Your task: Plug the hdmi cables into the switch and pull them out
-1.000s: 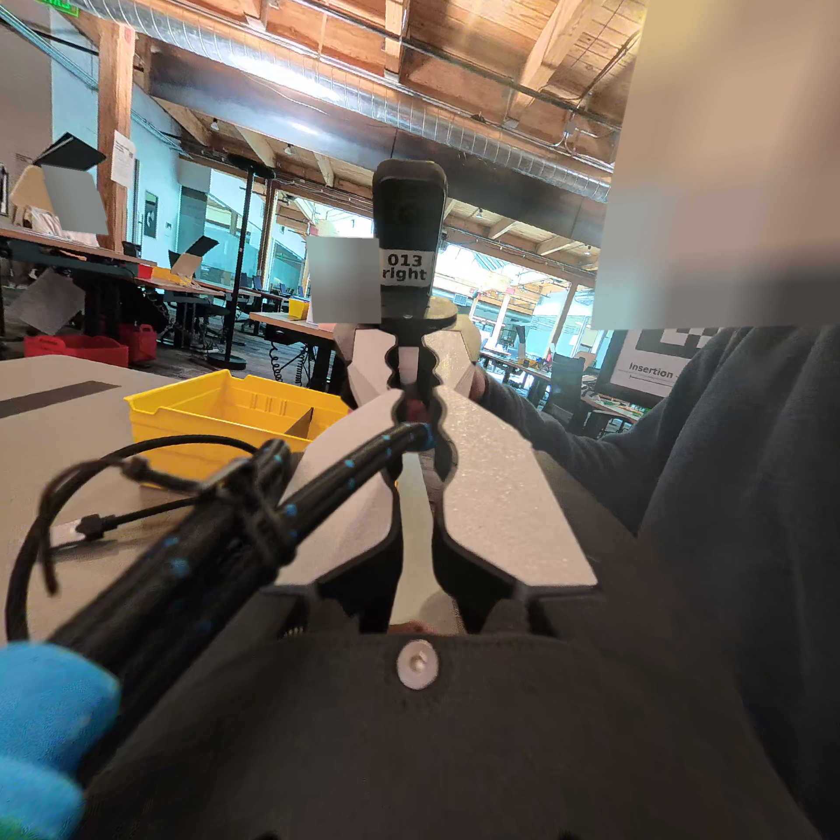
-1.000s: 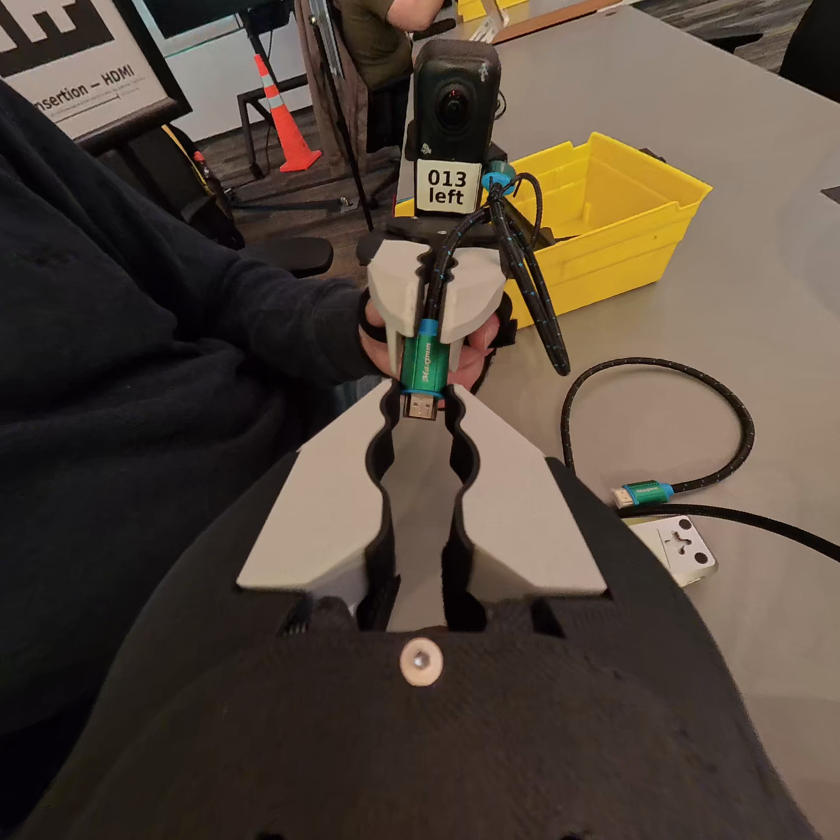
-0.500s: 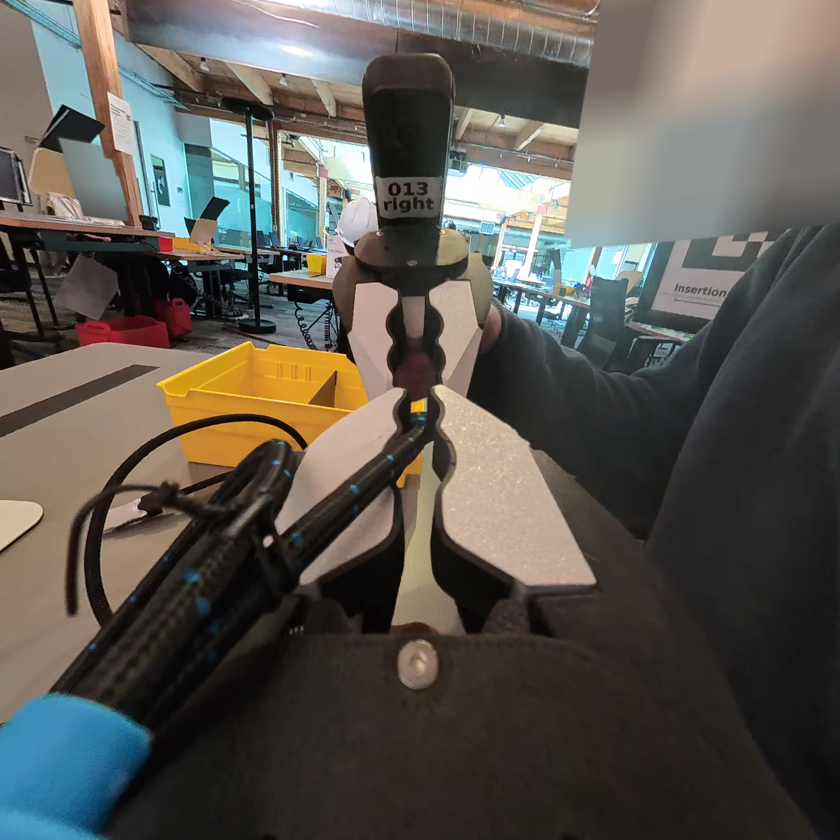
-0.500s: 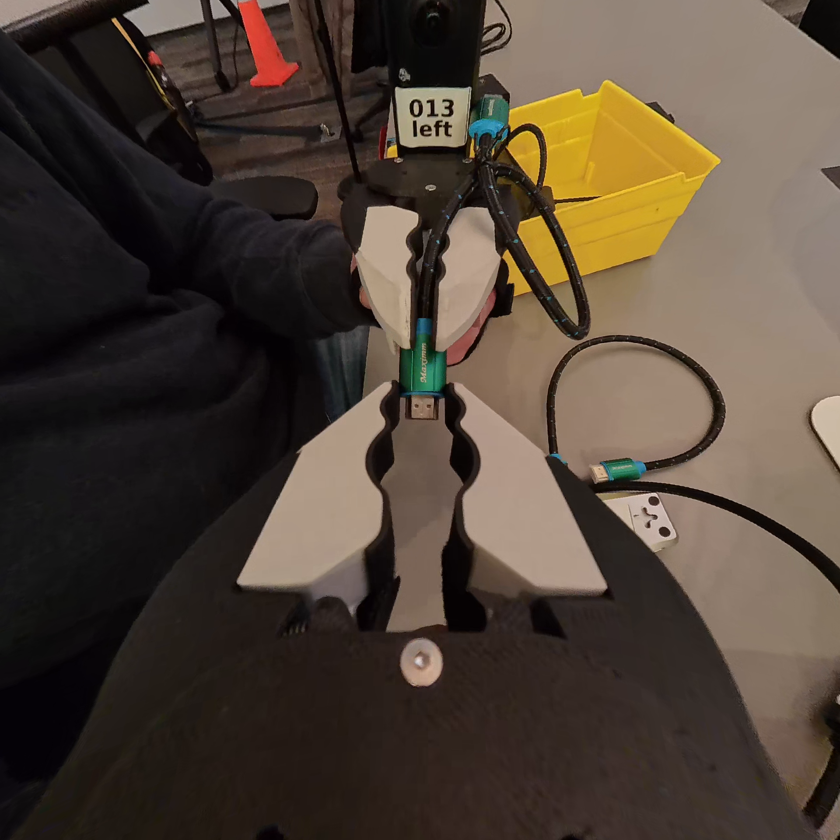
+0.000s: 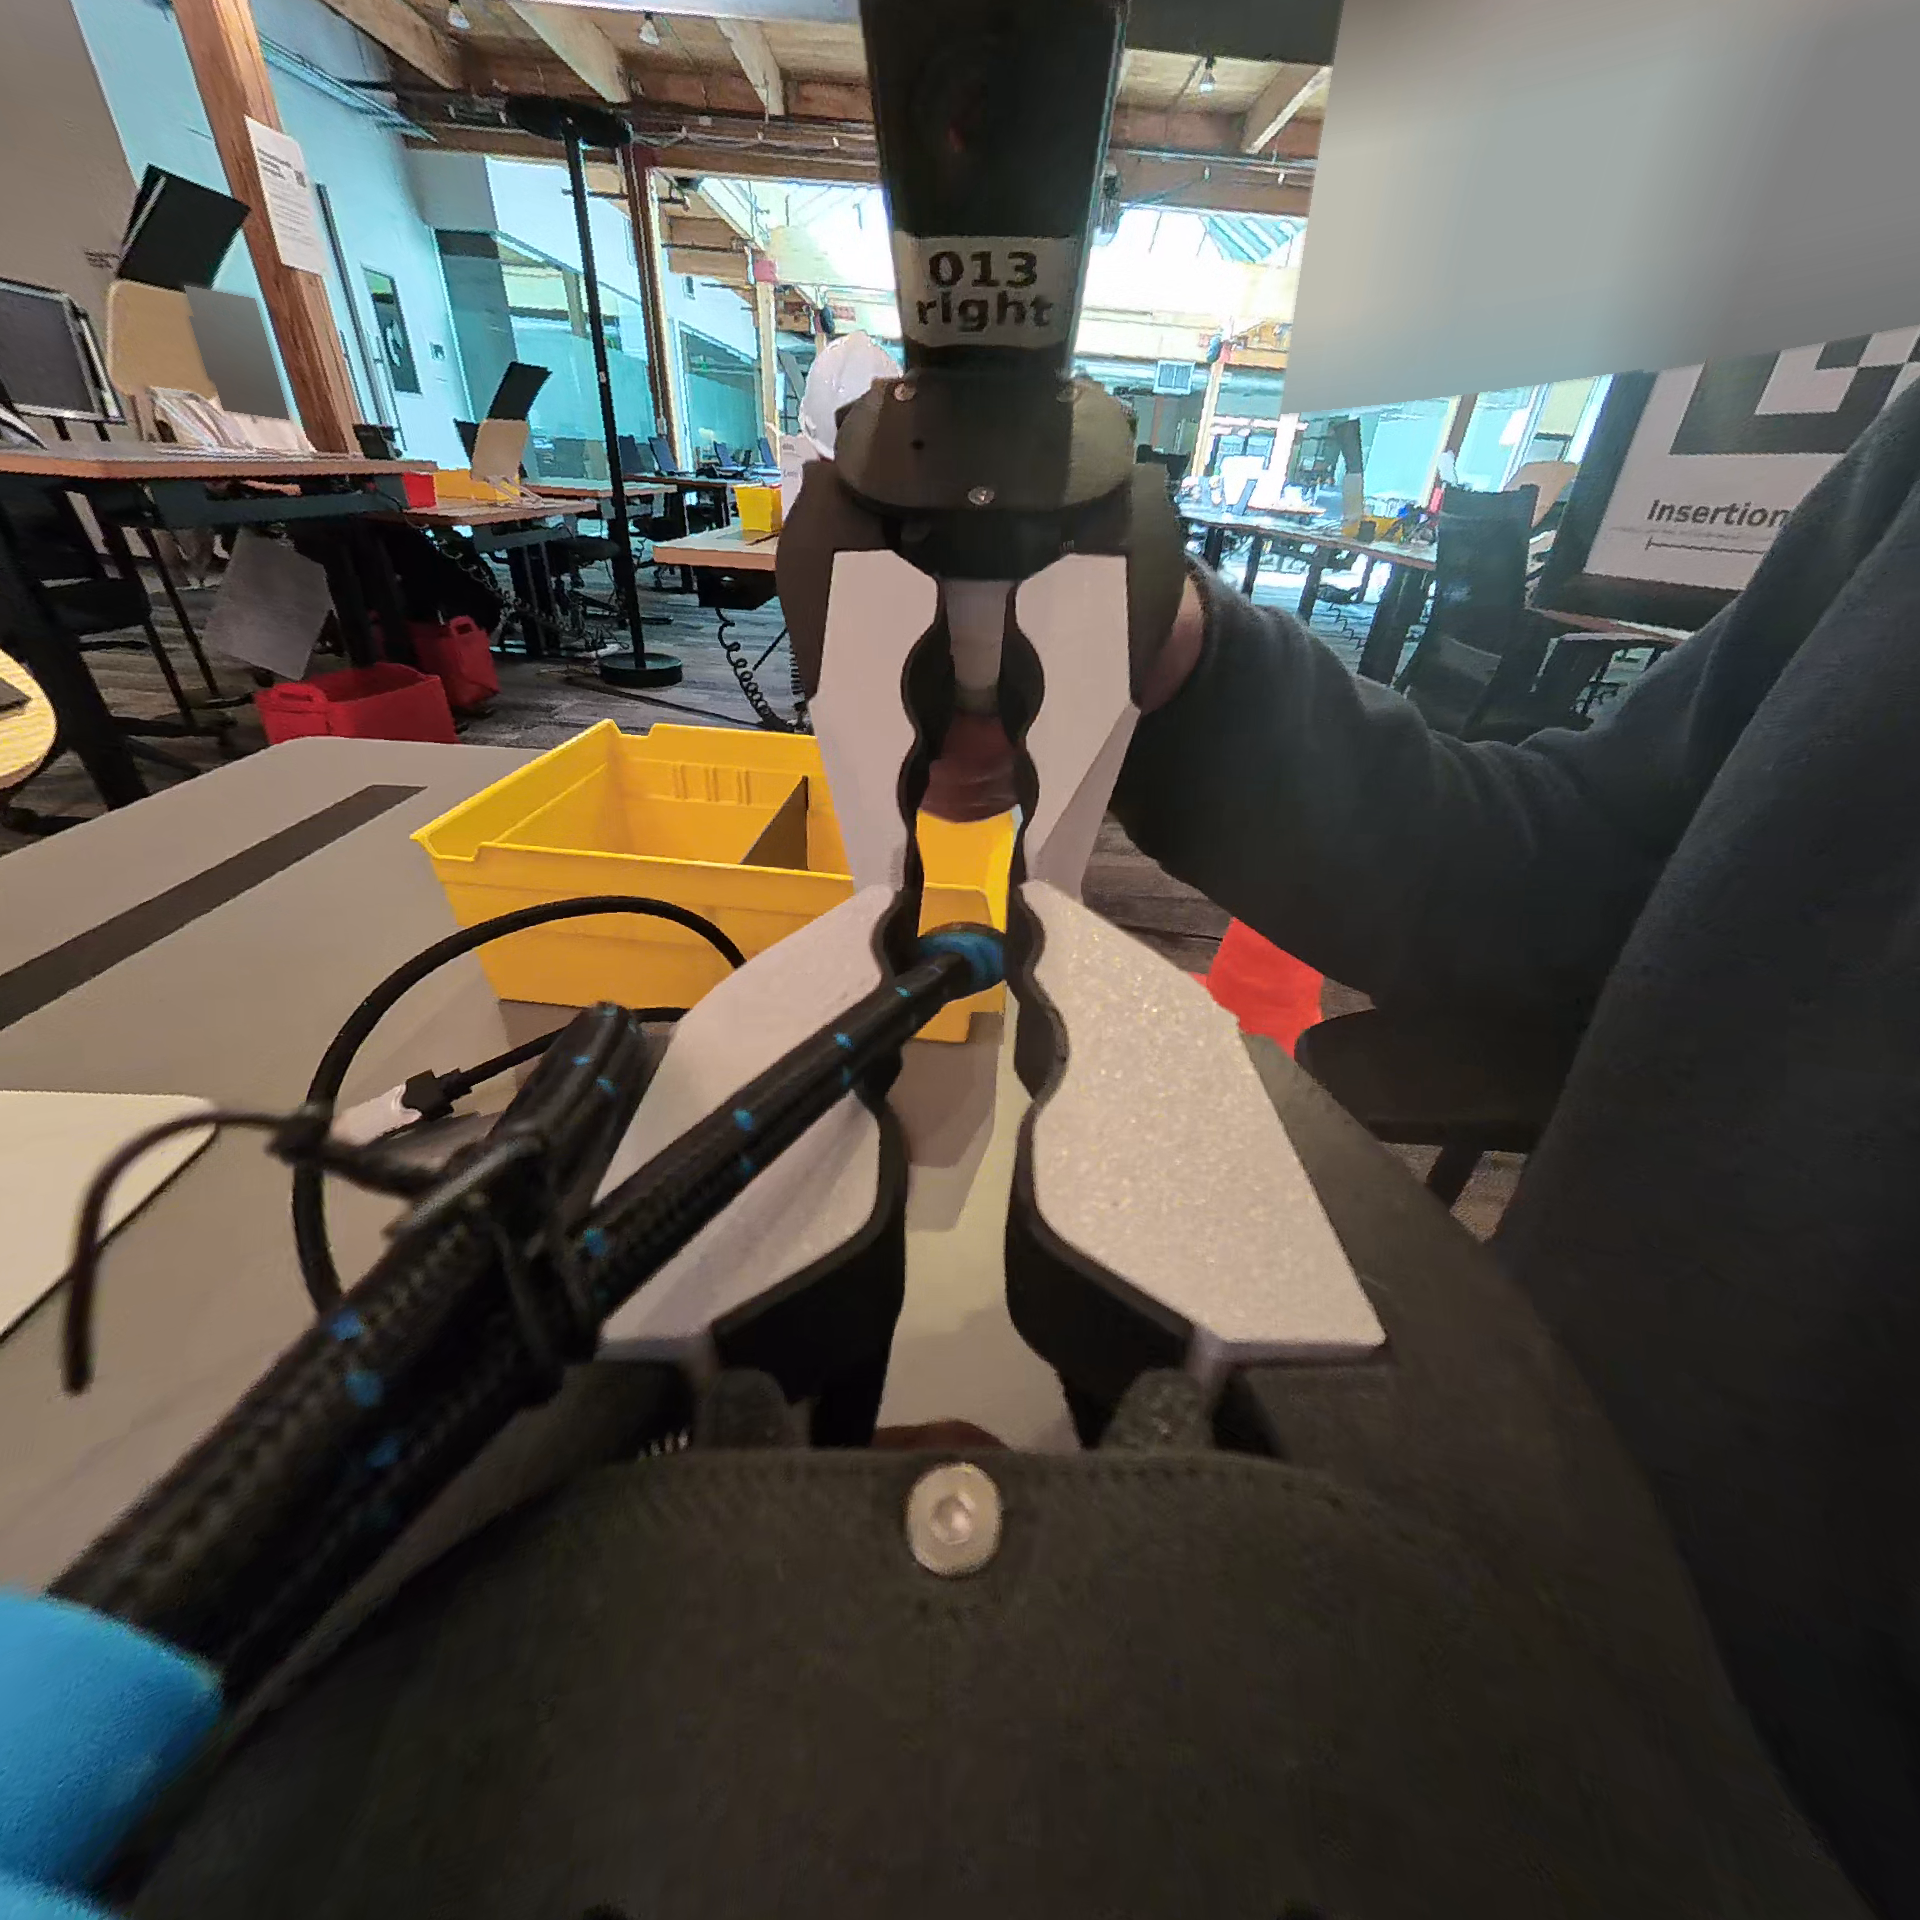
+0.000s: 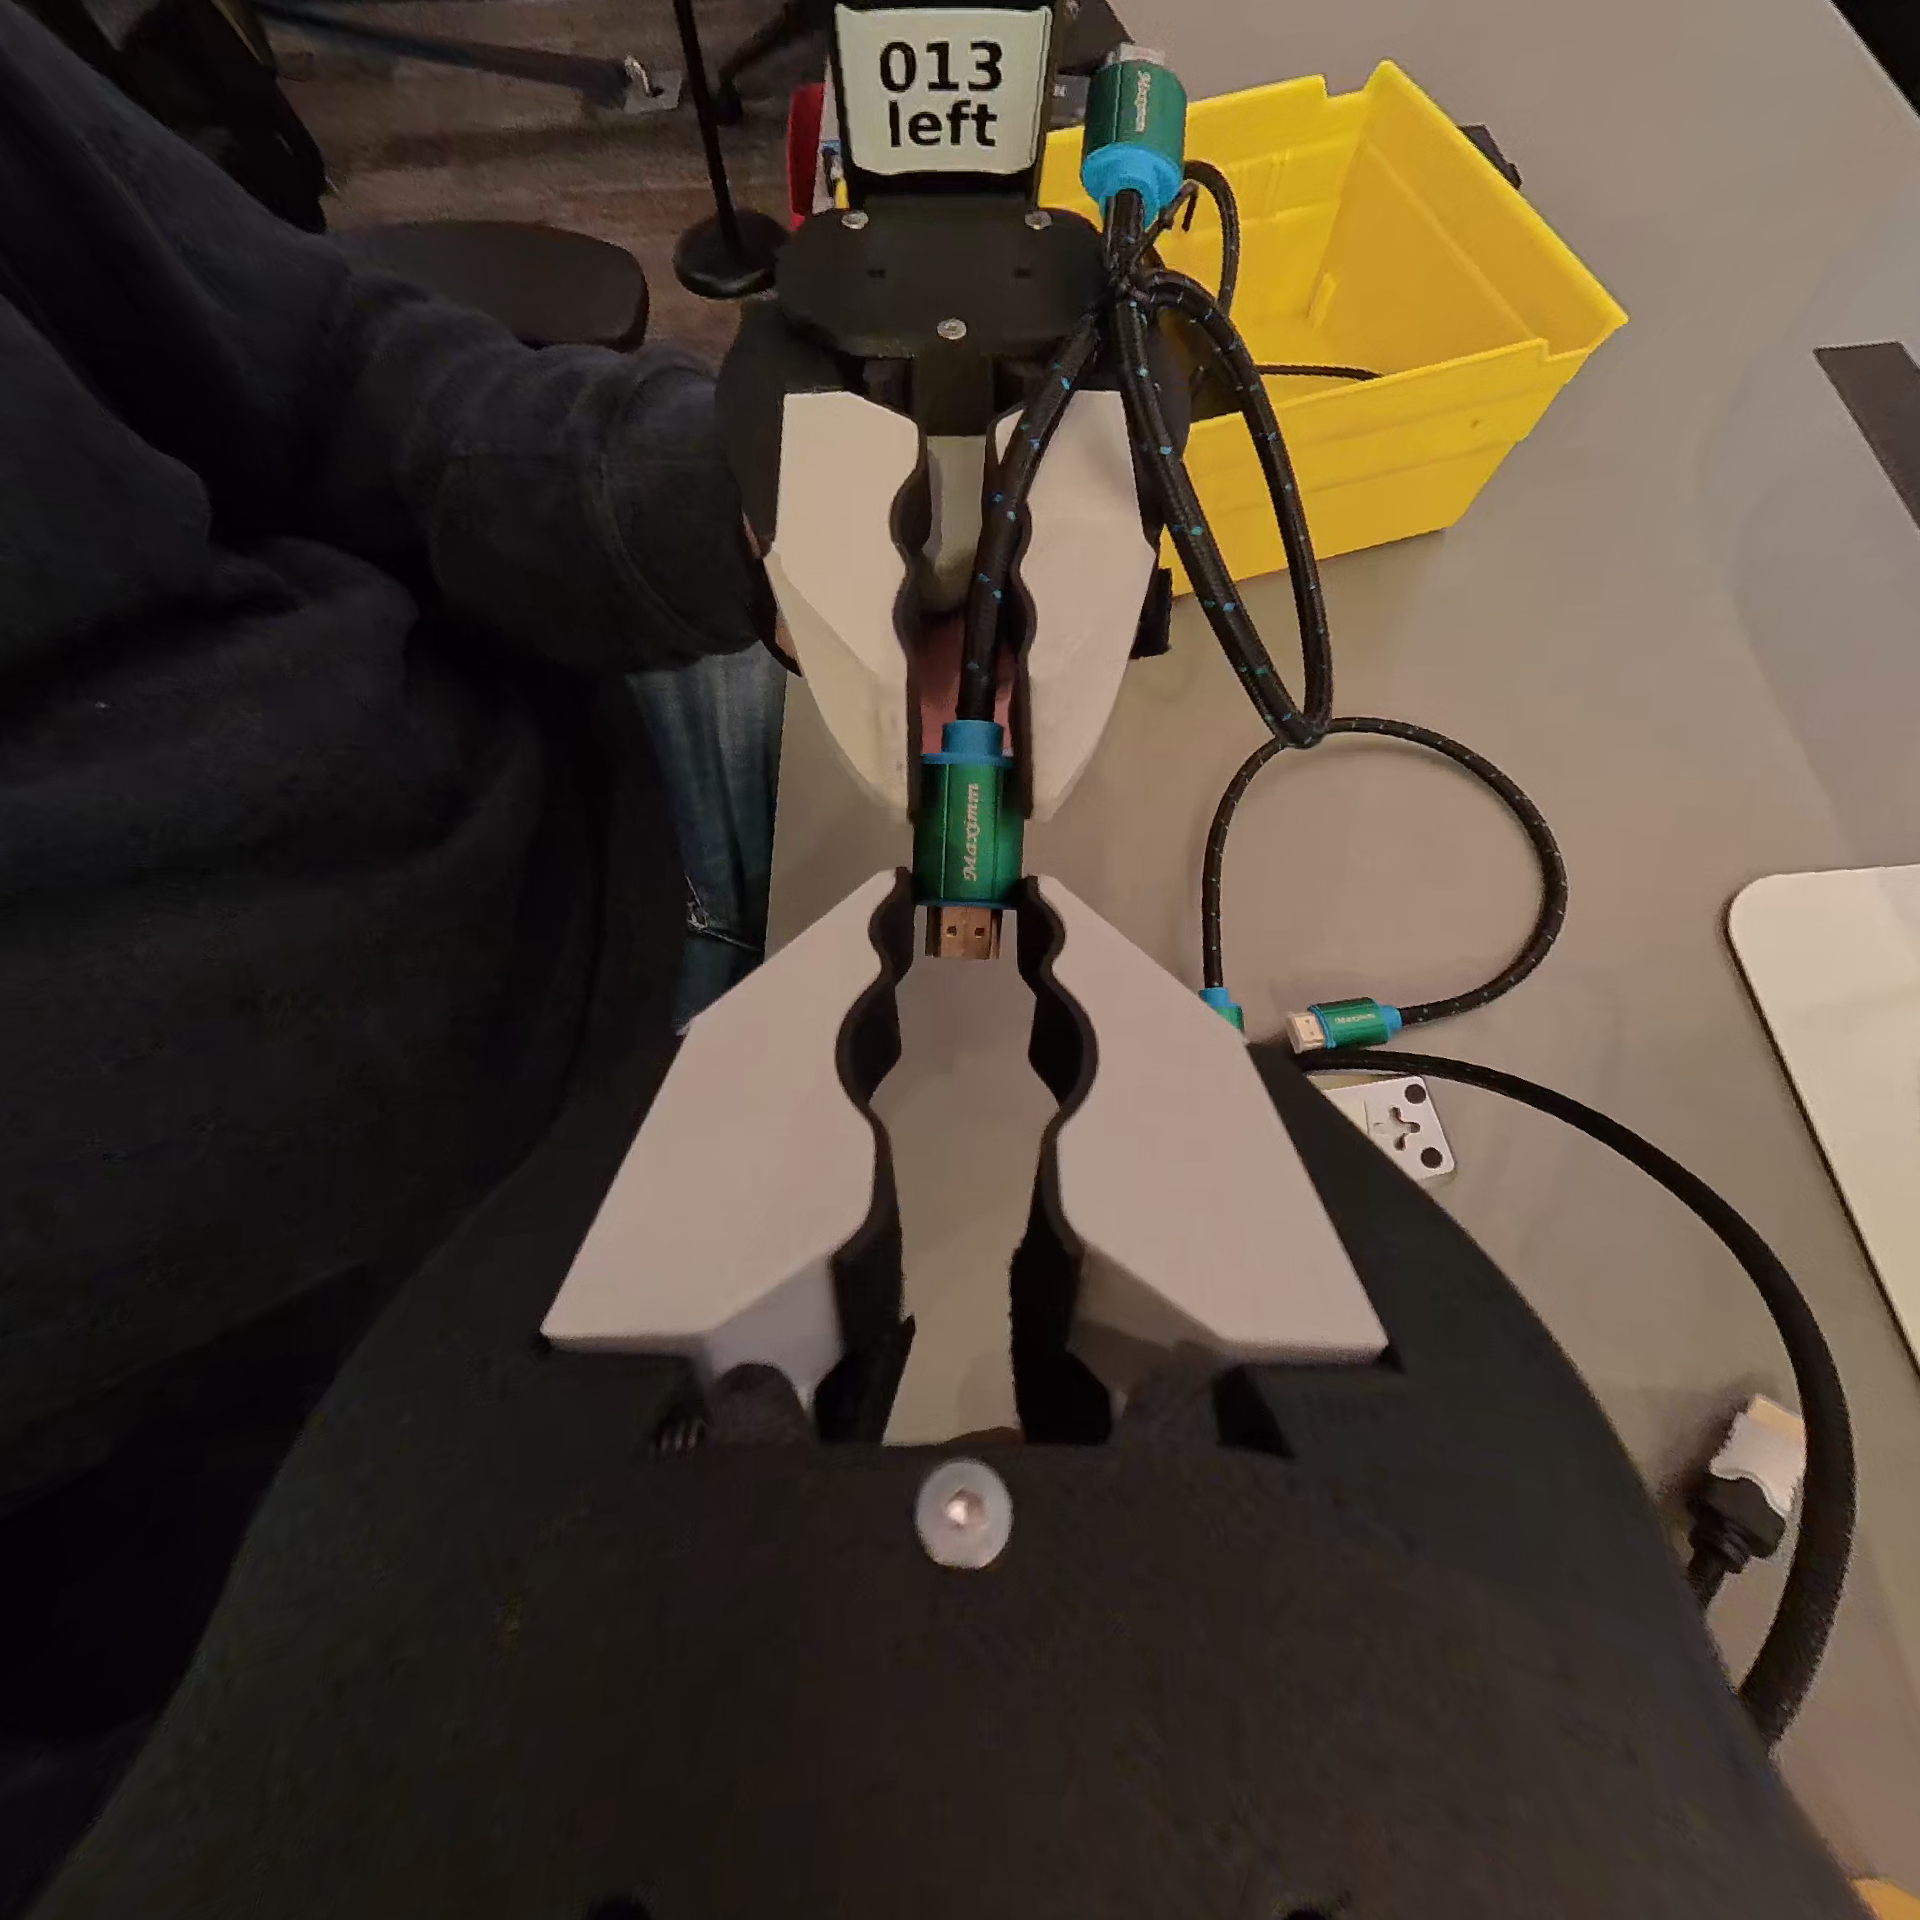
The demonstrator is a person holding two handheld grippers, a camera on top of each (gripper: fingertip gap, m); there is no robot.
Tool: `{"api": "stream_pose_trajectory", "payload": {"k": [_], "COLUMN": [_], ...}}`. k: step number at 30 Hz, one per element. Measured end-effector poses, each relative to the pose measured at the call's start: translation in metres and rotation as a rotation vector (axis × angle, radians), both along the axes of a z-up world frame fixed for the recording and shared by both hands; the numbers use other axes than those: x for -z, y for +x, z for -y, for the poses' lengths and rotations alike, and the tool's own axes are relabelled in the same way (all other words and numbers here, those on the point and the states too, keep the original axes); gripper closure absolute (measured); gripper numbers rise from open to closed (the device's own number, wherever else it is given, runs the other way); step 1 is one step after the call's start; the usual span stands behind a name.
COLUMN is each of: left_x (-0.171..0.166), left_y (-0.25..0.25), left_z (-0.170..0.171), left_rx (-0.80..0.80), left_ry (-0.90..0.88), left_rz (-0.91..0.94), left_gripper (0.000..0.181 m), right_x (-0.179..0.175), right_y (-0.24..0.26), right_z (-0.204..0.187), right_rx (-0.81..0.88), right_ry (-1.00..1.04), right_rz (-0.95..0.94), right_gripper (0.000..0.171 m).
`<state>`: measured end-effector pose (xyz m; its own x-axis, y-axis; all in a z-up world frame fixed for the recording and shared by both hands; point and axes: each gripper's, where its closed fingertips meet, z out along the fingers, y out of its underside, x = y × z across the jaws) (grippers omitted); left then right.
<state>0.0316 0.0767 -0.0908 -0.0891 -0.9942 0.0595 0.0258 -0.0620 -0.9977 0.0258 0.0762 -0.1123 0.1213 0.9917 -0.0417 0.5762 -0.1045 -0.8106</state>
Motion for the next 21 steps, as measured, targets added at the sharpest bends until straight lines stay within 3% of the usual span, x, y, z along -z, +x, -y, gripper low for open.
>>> {"api": "stream_pose_trajectory", "payload": {"k": [2,21], "left_x": [0.0062,0.0111], "left_y": [0.0018,0.004], "left_z": [-0.002,0.0002], "left_rx": [-0.022,-0.009], "left_ry": [0.009,0.007], "left_rz": [-0.043,-0.065], "left_gripper": [0.151,0.159], "right_x": [-0.0037,0.0036], "right_y": [-0.0006,0.0032], "right_z": [0.0002,0.001], "right_rx": [0.004,0.011], "right_ry": [0.007,0.034], "right_rz": [-0.01,0.069], "right_gripper": [0.154,0.154]}}
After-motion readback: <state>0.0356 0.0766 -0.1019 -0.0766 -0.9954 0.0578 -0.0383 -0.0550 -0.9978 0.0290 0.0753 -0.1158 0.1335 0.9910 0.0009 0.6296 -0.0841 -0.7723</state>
